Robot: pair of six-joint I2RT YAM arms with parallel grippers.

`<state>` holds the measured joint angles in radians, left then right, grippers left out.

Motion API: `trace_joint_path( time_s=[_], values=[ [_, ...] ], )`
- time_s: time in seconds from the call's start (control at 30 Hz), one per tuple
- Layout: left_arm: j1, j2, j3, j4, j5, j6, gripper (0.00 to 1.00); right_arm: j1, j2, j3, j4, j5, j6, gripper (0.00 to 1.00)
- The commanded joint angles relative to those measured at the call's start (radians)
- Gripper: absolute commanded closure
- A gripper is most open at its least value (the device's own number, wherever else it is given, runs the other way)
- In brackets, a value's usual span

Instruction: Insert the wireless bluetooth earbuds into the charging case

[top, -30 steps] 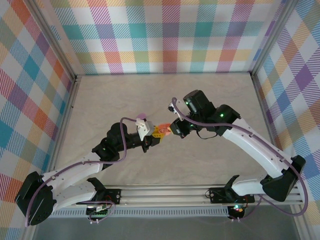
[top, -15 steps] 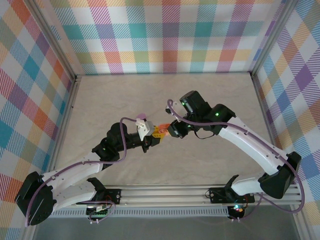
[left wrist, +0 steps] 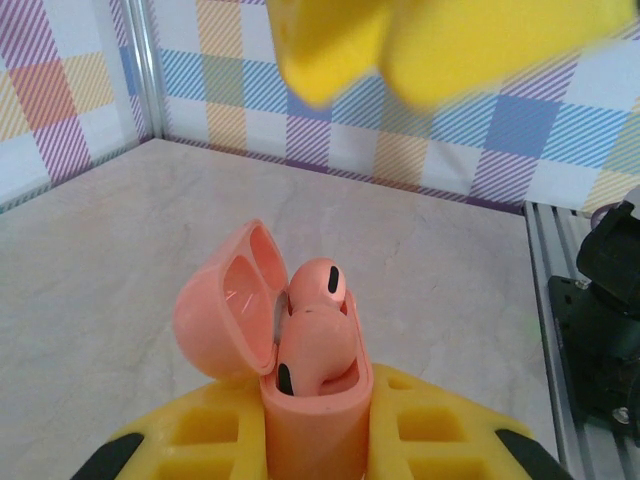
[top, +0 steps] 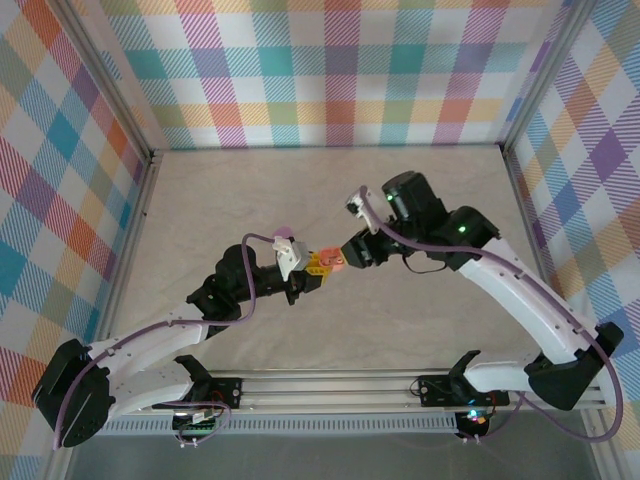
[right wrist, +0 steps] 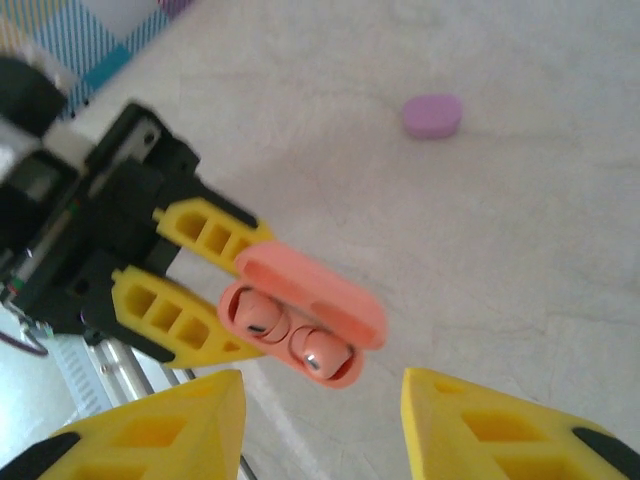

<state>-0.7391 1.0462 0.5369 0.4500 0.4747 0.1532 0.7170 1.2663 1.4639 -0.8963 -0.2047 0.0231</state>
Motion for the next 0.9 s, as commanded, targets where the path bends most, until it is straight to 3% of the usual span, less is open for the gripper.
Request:
trace_joint_path(
  time_s=[0.0,0.37,0.67,0.87],
  values=[
    [-0.007,-0.01,-0.007,0.055,0.044,-0.009,1.0,-0.057,0.044,0.051,-0.026,-0.058,0.034,0.55],
    [-0.007,-0.06,-0.004,0.018,0.065,-0.003,1.0,-0.085,0.262,0.068,0.025,-0.364,0.119,0.6],
    [-0.007,-0.044,0.017,-0.005,0.013,-0.021,1.0,-0.084,0.172,-0.014,0.013,-0.427,0.137,0.62],
    [-0.006,-0.011,0.027,0.034,-0.007,-0.057,1.0,-0.083,0.067,-0.071,0.004,-0.395,0.147,0.62]
  ],
)
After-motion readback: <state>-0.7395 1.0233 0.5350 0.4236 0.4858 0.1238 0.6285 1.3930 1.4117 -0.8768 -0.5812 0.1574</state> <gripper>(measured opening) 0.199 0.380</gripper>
